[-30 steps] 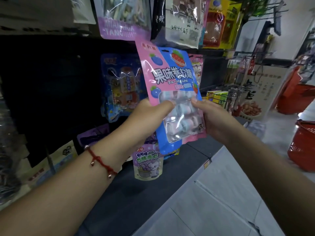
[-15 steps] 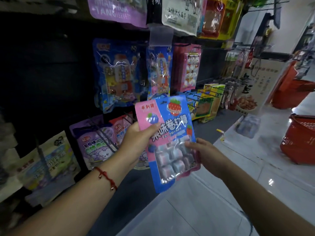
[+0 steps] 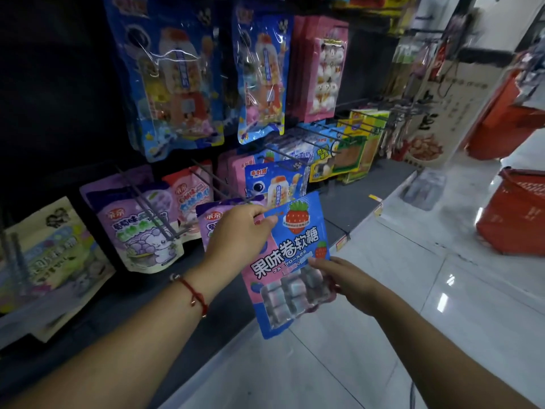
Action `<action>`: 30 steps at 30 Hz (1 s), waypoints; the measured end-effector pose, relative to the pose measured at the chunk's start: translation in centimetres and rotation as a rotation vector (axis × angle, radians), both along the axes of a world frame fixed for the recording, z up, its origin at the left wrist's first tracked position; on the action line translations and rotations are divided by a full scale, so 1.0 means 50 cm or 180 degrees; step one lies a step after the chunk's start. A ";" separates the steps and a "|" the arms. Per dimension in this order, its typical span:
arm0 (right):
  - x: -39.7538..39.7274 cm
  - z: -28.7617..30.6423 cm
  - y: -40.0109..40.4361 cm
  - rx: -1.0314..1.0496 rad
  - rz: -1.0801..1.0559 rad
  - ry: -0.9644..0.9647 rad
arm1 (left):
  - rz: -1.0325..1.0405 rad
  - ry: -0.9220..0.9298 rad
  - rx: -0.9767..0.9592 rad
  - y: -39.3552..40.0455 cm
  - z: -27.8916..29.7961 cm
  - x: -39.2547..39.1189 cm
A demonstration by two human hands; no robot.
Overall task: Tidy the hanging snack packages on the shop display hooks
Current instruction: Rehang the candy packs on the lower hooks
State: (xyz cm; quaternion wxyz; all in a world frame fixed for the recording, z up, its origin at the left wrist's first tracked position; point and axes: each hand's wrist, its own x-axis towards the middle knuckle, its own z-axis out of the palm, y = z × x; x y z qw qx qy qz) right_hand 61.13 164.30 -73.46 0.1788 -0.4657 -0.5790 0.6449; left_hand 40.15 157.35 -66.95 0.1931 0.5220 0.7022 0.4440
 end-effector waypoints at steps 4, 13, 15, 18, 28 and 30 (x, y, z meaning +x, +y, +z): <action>-0.026 0.002 0.041 0.0293 -0.0374 0.0063 | 0.0147 -0.0196 -0.0024 0.034 -0.013 -0.001; -0.108 0.085 0.236 0.1264 -0.0689 0.0315 | 0.0369 0.0022 -0.0089 0.091 -0.018 0.005; -0.130 0.100 0.284 0.1503 -0.0592 0.0167 | 0.0330 0.0141 -0.0115 0.096 -0.005 0.012; -0.158 0.112 0.347 0.1755 -0.0454 -0.0244 | 0.0299 0.0545 -0.0130 0.102 0.024 0.019; -0.211 0.123 0.473 0.3057 0.0738 -0.1583 | 0.0110 0.1877 0.0388 0.127 0.036 -0.002; -0.220 0.121 0.471 0.3198 0.0767 -0.1701 | 0.0138 0.1852 0.0528 0.134 0.026 -0.011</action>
